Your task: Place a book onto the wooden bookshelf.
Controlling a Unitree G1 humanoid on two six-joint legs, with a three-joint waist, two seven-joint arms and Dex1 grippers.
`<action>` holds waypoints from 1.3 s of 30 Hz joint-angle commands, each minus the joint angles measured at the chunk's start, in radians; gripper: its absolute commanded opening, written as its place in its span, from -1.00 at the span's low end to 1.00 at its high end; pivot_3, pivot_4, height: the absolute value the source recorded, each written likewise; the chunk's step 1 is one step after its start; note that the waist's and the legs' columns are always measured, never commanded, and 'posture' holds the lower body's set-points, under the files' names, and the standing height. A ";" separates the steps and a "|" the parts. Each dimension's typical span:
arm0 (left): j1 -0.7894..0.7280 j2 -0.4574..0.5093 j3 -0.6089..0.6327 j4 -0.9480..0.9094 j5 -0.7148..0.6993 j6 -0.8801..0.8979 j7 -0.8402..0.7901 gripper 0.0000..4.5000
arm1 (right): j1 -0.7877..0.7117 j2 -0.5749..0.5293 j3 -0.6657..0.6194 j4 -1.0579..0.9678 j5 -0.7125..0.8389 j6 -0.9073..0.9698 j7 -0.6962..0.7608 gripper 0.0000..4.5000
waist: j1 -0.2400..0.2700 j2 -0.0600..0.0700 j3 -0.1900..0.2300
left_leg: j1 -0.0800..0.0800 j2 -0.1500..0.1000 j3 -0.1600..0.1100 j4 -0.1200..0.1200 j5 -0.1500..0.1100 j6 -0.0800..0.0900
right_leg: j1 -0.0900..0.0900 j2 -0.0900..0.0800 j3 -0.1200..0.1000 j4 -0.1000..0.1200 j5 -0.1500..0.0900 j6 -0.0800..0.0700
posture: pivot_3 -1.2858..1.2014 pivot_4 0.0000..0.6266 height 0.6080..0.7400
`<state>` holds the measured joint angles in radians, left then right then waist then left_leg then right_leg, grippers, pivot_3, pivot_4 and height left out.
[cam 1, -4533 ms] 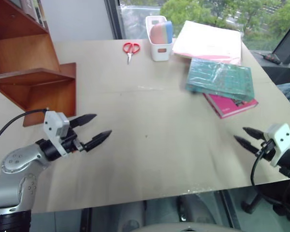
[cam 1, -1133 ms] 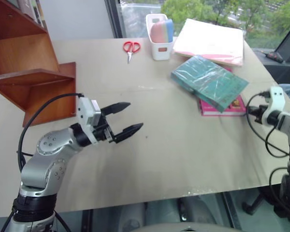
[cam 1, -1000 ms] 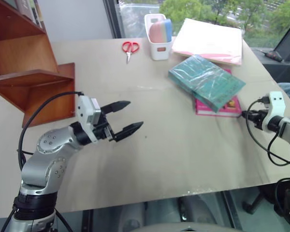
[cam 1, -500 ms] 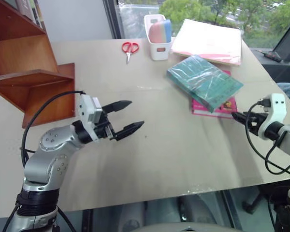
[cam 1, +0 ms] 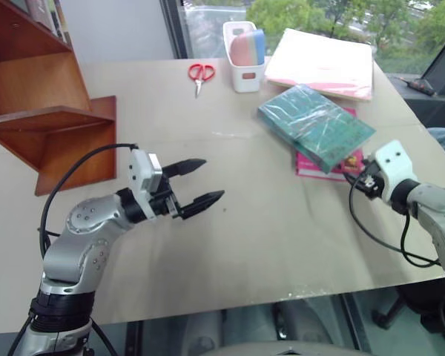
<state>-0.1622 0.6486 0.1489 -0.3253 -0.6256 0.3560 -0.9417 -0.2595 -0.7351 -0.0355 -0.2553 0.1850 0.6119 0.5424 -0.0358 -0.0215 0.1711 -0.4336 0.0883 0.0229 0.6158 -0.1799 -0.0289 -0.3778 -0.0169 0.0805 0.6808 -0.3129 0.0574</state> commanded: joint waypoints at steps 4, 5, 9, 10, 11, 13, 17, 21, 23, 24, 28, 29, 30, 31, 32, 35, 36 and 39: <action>-0.004 -0.004 0.016 -0.028 0.007 -0.032 0.003 1.00 | -0.042 -0.047 0.096 0.103 -0.156 -0.175 0.019 0.19 | -0.001 0.000 0.000 | 0.000 0.000 0.000 0.000 0.000 0.000 | 0.000 0.000 0.000 0.000 0.000 0.000 | 0.03 -0.52 1.00; -0.004 -0.005 0.015 -0.028 0.008 -0.033 0.003 1.00 | -0.056 -0.043 0.111 0.139 -0.180 -0.192 0.013 0.19 | -0.001 0.000 0.000 | 0.000 0.000 0.000 0.000 0.000 0.000 | 0.000 0.000 0.000 0.000 0.000 0.000 | 0.03 -0.52 1.00; -0.006 -0.005 0.016 -0.028 0.011 -0.038 0.002 1.00 | -0.093 -0.032 0.158 0.250 -0.256 -0.271 0.006 -0.36 | -0.002 -0.001 0.000 | 0.000 0.000 0.000 0.001 0.000 0.000 | 0.000 0.000 0.000 0.000 0.000 0.000 | 0.03 -0.52 1.00; -0.005 -0.004 0.017 -0.028 0.012 -0.039 0.002 1.00 | -0.100 -0.026 0.159 0.268 -0.264 -0.286 0.004 -0.51 | -0.002 -0.001 0.000 | 0.000 0.000 0.000 0.001 0.000 0.000 | 0.000 0.000 0.000 0.000 0.000 0.000 | 0.03 -0.52 1.00; -0.003 -0.003 0.018 -0.029 0.012 -0.040 0.003 1.00 | -0.105 -0.021 0.156 0.279 -0.269 -0.298 0.005 -0.71 | -0.001 -0.001 -0.001 | 0.001 0.000 0.000 0.001 0.000 0.000 | 0.000 0.000 0.000 0.000 0.000 0.000 | 0.03 -0.52 1.00; 0.002 0.000 0.024 -0.034 0.011 -0.040 0.004 1.00 | -0.105 -0.016 0.140 0.274 -0.261 -0.309 0.020 -0.96 | -0.001 -0.001 -0.001 | 0.001 0.000 0.000 0.001 0.000 0.000 | 0.001 0.000 0.000 0.001 0.000 0.000 | 0.03 -0.52 1.00; 0.013 0.003 0.030 -0.041 0.009 -0.040 0.006 1.00 | -0.069 -0.036 0.120 0.232 -0.249 -0.338 0.061 -0.96 | 0.000 -0.001 -0.001 | 0.001 0.000 0.000 0.002 0.000 0.000 | 0.001 0.000 0.000 0.001 0.000 0.000 | 0.03 -0.52 1.00; 0.012 0.003 0.029 -0.035 0.011 -0.041 0.005 1.00 | 0.015 -0.067 0.137 0.139 -0.216 -0.426 0.165 -0.96 | 0.006 -0.001 -0.001 | 0.000 0.000 0.000 0.002 0.000 0.000 | 0.001 0.000 -0.001 0.001 0.000 0.000 | 0.03 -0.52 1.00; 0.006 0.003 0.026 -0.028 0.013 -0.042 0.002 1.00 | 0.048 -0.073 0.149 0.096 -0.203 -0.461 0.207 -0.96 | 0.007 -0.002 -0.001 | 0.000 0.000 0.000 0.002 0.000 0.000 | 0.001 0.000 -0.001 0.000 0.000 0.000 | 0.03 -0.52 1.00; 0.001 0.003 0.023 -0.023 0.015 -0.043 0.001 1.00 | 0.068 -0.077 0.157 0.070 -0.198 -0.476 0.229 -0.96 | 0.006 -0.002 -0.001 | 0.000 0.000 0.000 0.002 0.000 0.000 | 0.001 0.000 0.000 0.000 0.000 0.000 | 0.03 -0.52 1.00; -0.016 0.003 0.015 -0.007 0.019 -0.044 -0.008 1.00 | 0.153 -0.104 0.176 -0.022 -0.197 -0.539 0.297 -0.96 | 0.005 -0.001 -0.001 | 0.001 0.000 0.000 0.002 0.000 0.000 | 0.001 0.000 -0.001 0.001 0.000 0.000 | 0.03 -0.52 1.00; -0.018 0.003 0.015 -0.005 0.020 -0.045 -0.010 1.00 | 0.170 -0.108 0.172 -0.034 -0.194 -0.552 0.307 -0.96 | 0.006 -0.001 -0.001 | 0.001 0.000 0.000 0.002 0.000 0.000 | 0.001 0.000 -0.001 0.001 0.000 0.000 | 0.03 -0.52 1.00; -0.019 0.004 0.015 -0.003 0.020 -0.045 -0.013 1.00 | 0.187 -0.115 0.166 -0.045 -0.189 -0.569 0.318 -0.96 | 0.006 -0.001 -0.001 | 0.000 0.000 0.000 0.002 0.000 0.000 | 0.001 0.000 -0.001 0.001 0.000 0.000 | 0.03 -0.52 1.00; -0.019 0.005 0.015 0.000 0.021 -0.046 -0.015 1.00 | 0.208 -0.124 0.154 -0.059 -0.181 -0.573 0.328 -0.96 | 0.005 -0.002 -0.001 | 0.001 0.000 0.000 0.002 0.000 0.000 | 0.001 0.000 0.000 0.001 0.000 0.000 | 0.03 -0.52 1.00; -0.020 0.006 0.015 0.003 0.021 -0.047 -0.018 1.00 | 0.228 -0.131 0.137 -0.073 -0.175 -0.582 0.333 -0.96 | 0.007 -0.002 -0.001 | 0.001 0.000 0.000 0.002 0.000 0.000 | 0.001 0.000 -0.001 0.001 0.000 0.000 | 0.03 -0.52 1.00; -0.024 0.006 0.015 0.013 0.022 -0.050 -0.025 1.00 | 0.257 -0.130 0.079 -0.119 -0.107 -0.544 0.342 -0.96 | 0.009 -0.002 -0.001 | 0.001 0.000 -0.001 0.002 0.000 0.000 | 0.001 0.000 -0.001 0.001 0.000 0.000 | 0.03 -0.52 1.00; -0.028 0.005 0.012 0.018 0.024 -0.051 -0.026 1.00 | 0.250 -0.122 0.050 -0.143 -0.028 -0.461 0.355 -0.96 | 0.008 -0.002 -0.001 | 0.001 0.000 0.000 0.002 0.000 0.000 | 0.001 0.000 -0.001 0.001 0.000 0.000 | 0.03 -0.52 1.00; -0.043 -0.005 -0.008 0.029 0.032 -0.052 -0.033 1.00 | 0.121 -0.051 -0.046 -0.167 0.154 -0.271 0.289 -0.96 | 0.003 -0.002 0.000 | 0.001 0.000 -0.001 0.003 0.000 0.000 | 0.002 0.000 0.000 0.003 0.000 0.000 | 0.03 -0.52 1.00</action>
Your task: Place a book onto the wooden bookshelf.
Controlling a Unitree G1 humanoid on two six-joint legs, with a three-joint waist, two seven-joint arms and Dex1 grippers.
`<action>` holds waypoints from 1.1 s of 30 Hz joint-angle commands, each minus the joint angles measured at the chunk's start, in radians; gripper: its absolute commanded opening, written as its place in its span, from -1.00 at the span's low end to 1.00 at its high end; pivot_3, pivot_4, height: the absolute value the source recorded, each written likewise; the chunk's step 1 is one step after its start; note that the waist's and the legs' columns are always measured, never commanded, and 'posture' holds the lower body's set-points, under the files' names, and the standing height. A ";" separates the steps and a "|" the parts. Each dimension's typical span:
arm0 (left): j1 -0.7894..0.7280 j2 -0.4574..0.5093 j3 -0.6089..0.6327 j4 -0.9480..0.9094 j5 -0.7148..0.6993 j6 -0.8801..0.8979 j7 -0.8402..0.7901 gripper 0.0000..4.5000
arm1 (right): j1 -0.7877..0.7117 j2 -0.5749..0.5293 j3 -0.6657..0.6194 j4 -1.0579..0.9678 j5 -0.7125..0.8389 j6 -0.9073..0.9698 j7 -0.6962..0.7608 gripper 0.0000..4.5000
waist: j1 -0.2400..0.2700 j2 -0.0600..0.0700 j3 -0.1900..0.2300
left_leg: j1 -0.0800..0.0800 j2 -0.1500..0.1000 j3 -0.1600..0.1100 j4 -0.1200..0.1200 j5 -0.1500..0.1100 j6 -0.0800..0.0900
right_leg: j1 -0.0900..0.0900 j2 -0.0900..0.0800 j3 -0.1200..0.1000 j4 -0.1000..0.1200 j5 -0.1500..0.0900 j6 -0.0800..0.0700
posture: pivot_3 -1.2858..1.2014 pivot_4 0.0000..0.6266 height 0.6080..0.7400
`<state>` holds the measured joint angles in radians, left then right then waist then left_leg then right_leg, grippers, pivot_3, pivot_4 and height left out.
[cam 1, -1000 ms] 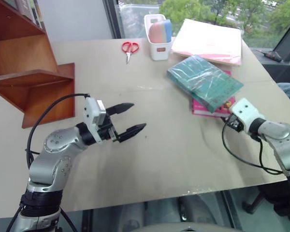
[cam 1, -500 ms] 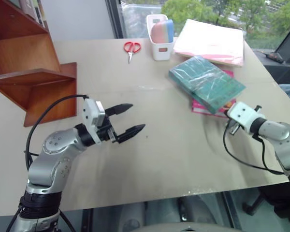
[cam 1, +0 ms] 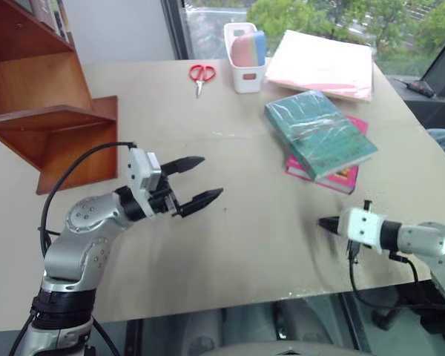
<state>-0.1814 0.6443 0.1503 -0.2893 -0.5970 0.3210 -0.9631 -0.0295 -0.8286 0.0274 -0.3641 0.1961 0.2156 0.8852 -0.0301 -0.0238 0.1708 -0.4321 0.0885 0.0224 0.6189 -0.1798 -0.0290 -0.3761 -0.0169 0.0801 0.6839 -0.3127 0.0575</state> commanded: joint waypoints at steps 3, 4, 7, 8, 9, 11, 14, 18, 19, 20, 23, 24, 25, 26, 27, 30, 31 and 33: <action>-0.040 -0.006 -0.016 0.003 0.008 -0.016 -0.016 1.00 | -0.248 0.095 -0.120 -0.034 0.115 0.218 -0.168 -0.69 | -0.005 0.000 0.000 | 0.001 0.000 -0.001 0.003 0.000 0.000 | 0.000 0.000 0.000 0.005 0.000 0.000 | 0.03 -0.52 1.00; -0.044 -0.006 -0.016 0.004 0.008 -0.016 -0.017 1.00 | -0.288 0.098 -0.115 -0.018 0.108 0.264 -0.192 -0.69 | -0.005 0.000 0.000 | 0.001 0.000 -0.001 0.003 0.000 0.000 | -0.001 0.000 0.000 0.006 0.000 0.000 | 0.03 -0.52 1.00; -0.047 -0.009 -0.018 0.002 0.007 -0.013 -0.015 1.00 | -0.421 0.129 -0.111 0.083 0.107 0.334 -0.238 -0.69 | -0.004 0.000 0.000 | 0.000 0.000 -0.001 0.004 0.000 0.000 | -0.001 0.000 0.000 0.006 0.000 0.000 | 0.03 -0.52 1.00; -0.046 -0.010 -0.020 -0.001 0.006 -0.012 -0.013 1.00 | -0.461 0.135 -0.102 0.121 0.087 0.324 -0.249 -0.69 | -0.004 0.000 0.000 | 0.000 0.000 0.000 0.005 0.000 0.000 | -0.001 0.000 0.000 0.006 0.000 0.000 | 0.03 -0.52 1.00; -0.043 -0.012 -0.022 -0.007 0.007 -0.011 -0.011 1.00 | -0.493 0.138 -0.092 0.154 0.068 0.313 -0.256 -0.69 | -0.003 0.000 0.000 | -0.001 0.000 0.000 0.005 0.000 0.000 | -0.001 0.000 0.000 0.006 0.000 0.000 | 0.03 -0.52 1.00; -0.038 -0.015 -0.025 -0.015 0.005 -0.009 -0.006 1.00 | -0.566 0.154 -0.083 0.237 0.056 0.326 -0.271 -0.92 | -0.003 0.000 0.000 | -0.001 0.000 0.000 0.005 0.000 0.000 | -0.002 0.000 0.000 0.007 0.000 0.000 | 0.03 -0.52 1.00; -0.035 -0.022 -0.033 -0.024 0.007 -0.008 0.001 1.00 | -0.690 0.173 -0.048 0.418 0.002 0.328 -0.294 -0.99 | -0.007 0.000 0.001 | -0.001 0.000 0.000 0.005 0.000 0.000 | -0.002 0.000 0.000 0.007 0.000 0.000 | 0.03 -0.52 1.00; -0.041 -0.033 -0.043 -0.025 0.008 -0.007 0.010 1.00 | -0.849 0.194 0.042 0.746 -0.138 0.190 -0.327 -0.99 | -0.010 0.000 0.001 | -0.001 0.000 0.000 0.005 0.000 0.000 | -0.003 0.000 0.001 0.008 0.000 0.000 | 0.03 -0.52 1.00; -0.041 -0.036 -0.045 -0.022 0.010 -0.009 0.011 1.00 | -0.912 0.223 0.064 0.882 -0.171 0.138 -0.345 -0.99 | -0.010 0.000 0.001 | 0.000 0.000 0.000 0.005 0.000 0.000 | -0.003 0.000 0.001 0.008 0.000 0.000 | 0.03 -0.52 1.00; -0.041 -0.039 -0.047 -0.021 0.012 -0.010 0.012 1.00 | -0.966 0.249 0.087 1.002 -0.202 0.088 -0.353 -0.99 | -0.014 0.001 0.001 | 0.000 0.000 0.000 0.005 0.000 0.000 | -0.002 0.000 0.001 0.008 0.000 0.000 | 0.03 -0.52 1.00; -0.036 -0.045 -0.047 -0.027 0.015 -0.010 0.017 1.00 | -1.054 0.304 0.141 1.257 -0.272 -0.030 -0.328 -0.99 | -0.015 0.001 0.001 | 0.000 0.000 0.001 0.005 0.000 0.000 | -0.003 0.000 0.001 0.009 0.000 -0.001 | 0.03 -0.52 1.00; -0.031 -0.046 -0.044 -0.031 0.015 -0.010 0.019 1.00 | -1.055 0.314 0.167 1.302 -0.291 -0.064 -0.279 -0.99 | -0.014 0.001 0.001 | 0.000 0.000 0.001 0.004 0.000 0.000 | -0.003 0.000 0.001 0.008 0.000 -0.001 | 0.03 -0.52 1.00; -0.027 -0.045 -0.042 -0.034 0.014 -0.010 0.021 1.00 | -1.056 0.322 0.184 1.336 -0.304 -0.090 -0.244 -0.99 | -0.012 0.001 0.001 | 0.000 0.000 0.001 0.004 0.000 0.000 | -0.003 0.000 0.001 0.008 0.000 -0.001 | 0.03 -0.52 1.00; -0.022 -0.044 -0.039 -0.037 0.014 -0.011 0.022 1.00 | -1.048 0.324 0.195 1.345 -0.311 -0.118 -0.205 -0.99 | -0.012 0.001 0.001 | -0.001 0.000 0.001 0.004 0.000 0.000 | -0.003 0.000 0.001 0.008 -0.001 -0.001 | 0.03 -0.52 1.00; -0.013 -0.042 -0.033 -0.041 0.013 -0.011 0.025 1.00 | -1.017 0.318 0.213 1.323 -0.316 -0.131 -0.141 -0.99 | -0.012 -0.001 0.000 | -0.001 0.000 0.001 0.004 0.000 0.000 | -0.003 0.000 0.001 0.007 -0.001 -0.001 | 0.03 -0.52 1.00; 0.008 -0.038 -0.022 -0.051 0.012 -0.013 0.033 1.00 | -0.902 0.284 0.231 1.180 -0.295 -0.140 0.009 -0.99 | -0.012 -0.001 0.000 | 0.000 0.000 0.001 0.004 0.000 0.000 | -0.002 0.000 0.001 0.006 -0.001 -0.001 | 0.03 -0.52 1.00; 0.015 -0.038 -0.020 -0.055 0.011 -0.013 0.035 1.00 | -0.861 0.272 0.227 1.116 -0.282 -0.124 0.040 -0.99 | -0.011 -0.002 -0.001 | 0.001 0.000 0.000 0.004 0.000 0.000 | -0.001 0.000 0.000 0.006 -0.001 -0.001 | 0.03 -0.52 1.00; 0.024 -0.041 -0.020 -0.060 0.011 -0.014 0.039 1.00 | -0.785 0.250 0.222 0.998 -0.267 -0.095 0.073 -0.99 | -0.010 -0.003 -0.003 | 0.001 0.000 0.000 0.004 0.000 0.000 | -0.001 0.000 0.000 0.007 -0.001 -0.001 | 0.03 -0.52 1.00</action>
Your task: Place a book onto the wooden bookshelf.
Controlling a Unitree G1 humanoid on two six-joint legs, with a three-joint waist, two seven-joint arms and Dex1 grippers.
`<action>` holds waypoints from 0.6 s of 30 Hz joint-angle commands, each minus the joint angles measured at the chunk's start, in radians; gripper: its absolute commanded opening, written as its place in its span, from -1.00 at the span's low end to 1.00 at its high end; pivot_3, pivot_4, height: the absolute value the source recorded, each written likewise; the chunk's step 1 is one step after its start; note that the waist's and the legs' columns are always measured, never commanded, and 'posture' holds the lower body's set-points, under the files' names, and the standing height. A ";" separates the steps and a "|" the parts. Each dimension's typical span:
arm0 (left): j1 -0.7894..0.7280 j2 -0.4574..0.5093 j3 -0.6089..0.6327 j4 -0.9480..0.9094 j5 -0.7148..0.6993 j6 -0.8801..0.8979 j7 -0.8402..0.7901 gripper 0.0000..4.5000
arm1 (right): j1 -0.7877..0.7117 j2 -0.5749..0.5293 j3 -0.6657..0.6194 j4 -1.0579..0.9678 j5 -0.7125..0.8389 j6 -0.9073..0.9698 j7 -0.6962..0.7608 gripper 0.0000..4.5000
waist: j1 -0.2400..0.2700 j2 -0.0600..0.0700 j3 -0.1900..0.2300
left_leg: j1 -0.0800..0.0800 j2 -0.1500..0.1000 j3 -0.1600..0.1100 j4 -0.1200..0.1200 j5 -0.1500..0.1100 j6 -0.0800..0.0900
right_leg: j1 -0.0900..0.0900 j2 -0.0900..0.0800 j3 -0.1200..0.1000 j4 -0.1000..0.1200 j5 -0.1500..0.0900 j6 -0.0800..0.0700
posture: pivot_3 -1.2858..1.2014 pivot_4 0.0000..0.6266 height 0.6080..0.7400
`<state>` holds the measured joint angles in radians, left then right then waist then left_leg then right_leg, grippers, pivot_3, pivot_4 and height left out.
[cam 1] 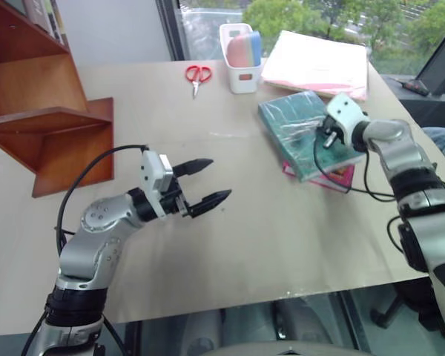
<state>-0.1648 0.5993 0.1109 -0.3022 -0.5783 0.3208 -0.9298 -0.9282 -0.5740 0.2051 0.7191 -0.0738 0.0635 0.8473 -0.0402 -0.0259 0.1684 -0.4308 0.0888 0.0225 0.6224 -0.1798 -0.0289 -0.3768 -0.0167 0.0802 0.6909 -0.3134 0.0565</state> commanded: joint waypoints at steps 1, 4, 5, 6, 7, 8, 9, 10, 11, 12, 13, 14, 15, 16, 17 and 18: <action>0.010 0.004 0.018 -0.049 -0.007 -0.015 0.006 1.00 | 0.141 -0.011 0.042 -0.127 0.004 0.070 0.112 -0.99 | 0.000 -0.001 -0.002 | 0.001 0.000 0.000 0.000 0.000 0.000 | 0.000 0.000 0.000 0.001 0.000 0.000 | 0.03 -0.52 1.00; -0.002 0.000 0.008 -0.039 -0.006 -0.014 0.001 1.00 | 0.217 -0.024 0.030 -0.208 0.002 0.090 0.103 -0.99 | 0.000 -0.003 -0.005 | 0.002 0.000 0.000 0.002 0.000 0.000 | 0.001 0.000 0.000 0.004 0.000 0.000 | 0.03 -0.52 1.00; -0.008 0.000 0.005 -0.033 -0.006 -0.014 -0.002 1.00 | 0.229 -0.025 0.025 -0.220 0.000 0.095 0.096 -0.99 | 0.000 -0.004 -0.006 | 0.003 0.000 0.000 0.002 0.000 0.000 | 0.001 0.000 0.000 0.004 0.000 0.000 | 0.03 -0.52 1.00; -0.017 0.001 0.002 -0.026 -0.005 -0.013 -0.005 1.00 | 0.234 -0.026 0.016 -0.228 0.000 0.098 0.088 -0.99 | 0.000 -0.005 -0.007 | 0.004 0.000 0.000 0.003 0.000 0.000 | 0.003 0.000 0.000 0.004 0.000 0.000 | 0.03 -0.52 1.00; -0.025 0.001 -0.001 -0.020 -0.006 -0.009 -0.008 1.00 | 0.237 -0.026 0.007 -0.234 0.002 0.094 0.079 -0.99 | 0.000 -0.006 -0.007 | 0.007 0.000 0.000 0.003 0.000 0.000 | 0.006 0.000 0.000 0.004 0.000 0.000 | 0.03 -0.52 1.00; -0.031 0.001 -0.004 -0.016 -0.008 -0.003 -0.009 1.00 | 0.238 -0.026 -0.004 -0.239 0.006 0.096 0.074 -0.99 | 0.000 -0.006 -0.007 | 0.010 0.000 0.000 0.003 0.000 0.000 | 0.009 0.000 0.000 0.004 0.000 0.000 | 0.03 -0.52 1.00; -0.036 0.003 -0.009 -0.014 -0.010 0.008 -0.009 1.00 | 0.238 -0.028 -0.010 -0.243 0.008 0.100 0.072 -0.99 | 0.001 -0.006 -0.007 | 0.012 0.000 0.000 0.003 0.000 0.000 | 0.011 0.000 0.000 0.003 0.000 0.000 | 0.03 -0.52 1.00; -0.040 0.004 -0.016 -0.012 -0.008 0.015 -0.012 1.00 | 0.240 -0.033 -0.014 -0.245 0.007 0.093 0.071 -0.99 | 0.001 -0.006 -0.007 | 0.015 0.000 0.000 0.003 0.000 0.000 | 0.015 0.000 0.000 0.002 -0.001 0.000 | 0.03 -0.52 1.00; -0.043 0.001 -0.023 -0.011 -0.013 0.034 -0.006 1.00 | 0.243 -0.038 -0.026 -0.247 0.010 0.084 0.064 -0.99 | 0.001 -0.006 -0.007 | 0.015 0.000 0.000 0.003 0.000 0.000 | 0.015 0.000 0.000 0.002 -0.001 0.000 | 0.03 -0.52 1.00; -0.046 -0.001 -0.026 -0.010 -0.017 0.048 -0.002 1.00 | 0.245 -0.041 -0.035 -0.249 0.012 0.076 0.059 -0.99 | 0.003 -0.006 -0.007 | 0.015 0.000 0.000 0.003 0.000 0.000 | 0.015 0.000 0.000 0.002 0.000 0.000 | 0.03 -0.52 1.00; -0.051 -0.006 -0.028 -0.009 -0.021 0.061 0.004 1.00 | 0.247 -0.040 -0.050 -0.261 0.022 0.068 0.058 -0.99 | 0.003 -0.006 -0.007 | 0.015 0.000 0.000 0.003 0.000 0.000 | 0.015 0.000 0.000 0.002 0.000 0.000 | 0.03 -0.52 1.00; -0.059 -0.012 -0.033 -0.008 -0.026 0.081 0.015 1.00 | 0.252 -0.041 -0.073 -0.295 0.043 0.062 0.057 -0.99 | 0.003 -0.006 -0.007 | 0.015 0.000 0.000 0.003 0.000 0.000 | 0.015 0.000 0.000 0.002 0.000 0.000 | 0.03 -0.52 1.00; -0.066 -0.015 -0.037 -0.007 -0.032 0.101 0.021 1.00 | 0.259 -0.045 -0.092 -0.333 0.060 0.052 0.058 -0.99 | 0.006 -0.006 -0.007 | 0.015 0.000 0.000 0.003 0.000 0.000 | 0.015 0.000 0.000 0.002 0.000 0.000 | 0.03 -0.52 1.00; -0.071 -0.016 -0.040 -0.006 -0.037 0.120 0.029 1.00 | 0.265 -0.049 -0.114 -0.376 0.087 0.061 0.070 -0.99 | 0.006 -0.006 -0.006 | 0.014 0.000 0.000 0.002 0.000 0.000 | 0.014 0.000 0.000 0.002 0.000 0.000 | 0.03 -0.52 1.00; -0.075 -0.018 -0.041 -0.003 -0.040 0.135 0.034 1.00 | 0.270 -0.052 -0.138 -0.416 0.122 0.094 0.081 -0.99 | 0.007 -0.006 -0.006 | 0.014 0.000 0.000 0.002 0.000 0.000 | 0.014 0.000 0.000 0.002 0.000 0.000 | 0.03 -0.52 1.00; -0.080 -0.021 -0.042 0.000 -0.042 0.144 0.036 1.00 | 0.276 -0.051 -0.171 -0.451 0.155 0.113 0.076 -0.99 | 0.007 -0.005 -0.006 | 0.014 0.000 0.000 0.002 0.000 0.000 | 0.014 0.000 0.000 0.002 0.000 0.000 | 0.03 -0.52 1.00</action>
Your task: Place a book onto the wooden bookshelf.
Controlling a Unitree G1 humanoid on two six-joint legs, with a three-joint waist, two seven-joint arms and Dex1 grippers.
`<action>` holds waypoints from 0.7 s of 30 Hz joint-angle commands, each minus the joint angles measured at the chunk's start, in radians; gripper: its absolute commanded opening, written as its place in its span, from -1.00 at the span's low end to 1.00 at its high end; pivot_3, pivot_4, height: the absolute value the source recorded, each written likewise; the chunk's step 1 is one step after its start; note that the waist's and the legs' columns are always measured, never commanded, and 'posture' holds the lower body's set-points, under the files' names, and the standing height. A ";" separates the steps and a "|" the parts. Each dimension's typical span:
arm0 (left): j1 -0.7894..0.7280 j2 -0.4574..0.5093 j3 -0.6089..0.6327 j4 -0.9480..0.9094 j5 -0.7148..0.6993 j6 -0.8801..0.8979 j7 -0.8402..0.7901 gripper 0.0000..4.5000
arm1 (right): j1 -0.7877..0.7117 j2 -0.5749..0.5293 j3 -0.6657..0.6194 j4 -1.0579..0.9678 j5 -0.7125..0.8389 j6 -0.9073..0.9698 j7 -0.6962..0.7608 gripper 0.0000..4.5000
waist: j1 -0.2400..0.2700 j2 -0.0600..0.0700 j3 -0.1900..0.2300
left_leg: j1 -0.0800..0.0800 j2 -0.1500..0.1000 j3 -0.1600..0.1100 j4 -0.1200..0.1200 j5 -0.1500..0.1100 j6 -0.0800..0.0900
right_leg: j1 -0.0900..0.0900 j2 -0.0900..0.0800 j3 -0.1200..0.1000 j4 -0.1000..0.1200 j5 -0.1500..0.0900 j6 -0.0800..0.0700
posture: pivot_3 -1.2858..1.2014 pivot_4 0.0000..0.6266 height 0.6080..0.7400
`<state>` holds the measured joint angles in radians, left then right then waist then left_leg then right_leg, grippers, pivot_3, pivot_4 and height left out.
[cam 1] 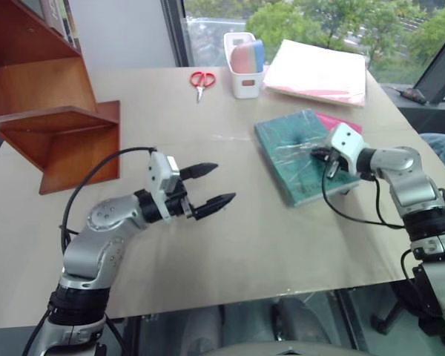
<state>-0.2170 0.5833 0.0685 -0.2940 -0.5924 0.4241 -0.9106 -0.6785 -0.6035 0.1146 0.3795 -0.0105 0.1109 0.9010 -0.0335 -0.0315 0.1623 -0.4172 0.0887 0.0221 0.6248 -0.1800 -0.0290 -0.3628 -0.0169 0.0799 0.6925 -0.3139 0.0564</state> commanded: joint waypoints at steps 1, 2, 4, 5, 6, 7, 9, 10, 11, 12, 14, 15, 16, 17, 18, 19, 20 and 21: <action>-0.032 -0.009 -0.001 -0.005 -0.028 0.045 0.017 1.00 | 0.031 -0.021 -0.107 -0.142 0.119 0.081 0.017 -0.88 | 0.000 0.001 0.002 | 0.000 0.000 0.000 0.000 0.000 0.000 | 0.000 0.000 0.000 0.000 0.000 0.000 | 0.03 -0.52 1.00; -0.038 -0.012 -0.006 0.001 -0.020 0.049 0.018 1.00 | 0.040 -0.020 -0.135 -0.183 0.159 0.118 0.018 -0.76 | -0.001 0.002 0.003 | -0.001 0.000 0.000 -0.001 0.000 0.000 | -0.002 0.000 0.000 0.000 0.000 0.000 | 0.03 -0.52 1.00; -0.062 -0.021 -0.028 0.030 0.011 0.048 0.024 1.00 | 0.107 -0.035 -0.207 -0.352 0.267 0.222 0.022 -0.43 | -0.001 0.005 0.005 | -0.004 0.000 0.000 -0.001 0.000 0.000 | -0.005 0.000 0.001 0.000 0.000 0.000 | 0.03 -0.52 1.00; -0.078 -0.025 -0.041 0.049 0.023 0.047 0.021 1.00 | 0.167 -0.047 -0.242 -0.463 0.313 0.272 0.016 -0.27 | 0.005 0.006 0.005 | -0.008 0.000 0.000 -0.001 0.000 0.000 | -0.008 0.000 0.000 0.000 0.000 0.000 | 0.03 -0.52 1.00; -0.088 -0.028 -0.049 0.062 0.031 0.045 0.017 1.00 | 0.209 -0.056 -0.265 -0.540 0.342 0.308 0.007 -0.03 | 0.010 0.006 0.005 | -0.014 0.000 -0.001 0.000 0.000 0.000 | -0.013 0.000 -0.001 0.001 0.000 0.000 | 0.03 -0.52 1.00; -0.097 -0.030 -0.054 0.074 0.034 0.039 0.009 1.00 | 0.241 -0.061 -0.281 -0.601 0.363 0.345 -0.009 0.16 | 0.013 0.006 0.005 | -0.016 0.000 -0.002 -0.001 0.000 0.000 | -0.015 0.001 -0.001 0.001 0.000 0.000 | 0.03 -0.52 1.00; -0.119 -0.037 -0.073 0.132 0.057 0.006 -0.021 1.00 | 0.360 -0.079 -0.339 -0.769 0.409 0.417 -0.045 0.55 | 0.017 0.007 0.006 | -0.016 0.000 -0.001 -0.001 0.000 0.000 | -0.015 0.001 0.000 0.000 0.000 0.000 | 0.03 -0.52 1.00; -0.132 -0.040 -0.082 0.162 0.067 -0.010 -0.038 1.00 | 0.430 -0.084 -0.375 -0.858 0.434 0.454 -0.062 0.74 | 0.024 0.007 0.006 | -0.017 0.000 -0.001 -0.001 0.000 0.000 | -0.016 0.001 0.000 -0.001 0.000 0.000 | 0.03 -0.52 1.00; -0.148 -0.043 -0.093 0.191 0.076 -0.021 -0.056 1.00 | 0.516 -0.084 -0.421 -0.953 0.453 0.484 -0.081 0.90 | 0.029 0.007 0.006 | -0.017 0.000 -0.001 -0.002 0.000 0.000 | -0.015 0.001 -0.001 -0.002 0.000 0.000 | 0.03 -0.52 1.00; -0.163 -0.046 -0.098 0.214 0.077 -0.021 -0.072 1.00 | 0.581 -0.082 -0.449 -1.024 0.457 0.498 -0.102 0.98 | 0.035 0.007 0.006 | -0.017 0.000 -0.001 -0.004 0.000 0.000 | -0.015 0.000 -0.001 -0.004 0.000 0.000 | 0.03 -0.52 1.00; -0.192 -0.056 -0.104 0.246 0.069 -0.004 -0.090 1.00 | 0.703 -0.070 -0.502 -1.140 0.453 0.510 -0.146 0.98 | 0.030 0.008 0.006 | -0.018 0.000 -0.001 -0.005 0.000 0.000 | -0.015 0.000 -0.001 -0.007 0.000 0.000 | 0.03 -0.52 1.00; -0.211 -0.063 -0.104 0.264 0.062 0.013 -0.096 1.00 | 0.769 -0.043 -0.532 -1.192 0.471 0.505 -0.163 0.98 | 0.029 0.008 0.006 | -0.018 -0.001 -0.001 -0.005 0.000 0.000 | -0.015 0.000 -0.001 -0.007 0.000 0.000 | 0.03 -0.52 1.00; -0.228 -0.071 -0.104 0.281 0.053 0.031 -0.099 1.00 | 0.827 -0.032 -0.551 -1.234 0.468 0.495 -0.171 0.98 | 0.029 0.007 0.006 | -0.018 -0.001 -0.001 -0.005 0.000 0.000 | -0.015 0.000 -0.001 -0.007 0.000 0.001 | 0.03 -0.52 1.00; -0.256 -0.086 -0.100 0.309 0.032 0.088 -0.087 1.00 | 0.889 -0.009 -0.571 -1.279 0.456 0.479 -0.189 0.98 | 0.029 0.007 0.006 | -0.017 -0.001 -0.001 -0.005 0.000 0.000 | -0.015 0.000 -0.002 -0.007 0.000 0.001 | 0.03 -0.52 1.00; -0.283 -0.099 -0.099 0.336 0.028 0.133 -0.065 1.00 | 0.941 0.005 -0.588 -1.316 0.459 0.477 -0.198 0.98 | 0.030 0.007 0.006 | -0.017 -0.001 -0.002 -0.005 0.000 0.000 | -0.014 0.000 -0.002 -0.007 0.000 0.001 | 0.03 -0.52 1.00; -0.319 -0.121 -0.088 0.370 -0.010 0.216 -0.048 1.00 | 0.988 0.012 -0.595 -1.345 0.447 0.474 -0.210 0.98 | 0.027 0.007 0.006 | -0.017 -0.001 -0.003 -0.005 0.000 0.000 | -0.014 0.000 -0.003 -0.006 0.000 0.001 | 0.03 -0.52 1.00; -0.344 -0.135 -0.078 0.391 -0.036 0.273 -0.037 1.00 | 1.018 0.017 -0.600 -1.362 0.441 0.472 -0.219 0.98 | 0.023 0.007 0.006 | -0.017 -0.001 -0.003 -0.005 0.000 0.000 | -0.014 0.000 -0.003 -0.006 0.000 0.001 | 0.03 -0.52 1.00; -0.383 -0.157 -0.064 0.433 -0.058 0.336 -0.013 1.00 | 1.052 0.028 -0.599 -1.384 0.442 0.463 -0.225 0.98 | 0.019 0.006 0.006 | -0.017 -0.001 -0.002 -0.004 0.000 0.000 | -0.014 0.000 -0.002 -0.005 0.000 0.001 | 0.03 -0.52 1.00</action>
<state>-0.5507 0.4478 -0.0288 0.1052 -0.5917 0.6600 -0.9519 0.3527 -0.5854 -0.4514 -0.9378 0.4345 0.6039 0.6973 -0.0141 -0.0250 0.1683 -0.4338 0.0875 0.0195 0.6218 -0.1797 -0.0291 -0.3770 -0.0168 0.0775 0.6879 -0.3142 0.0576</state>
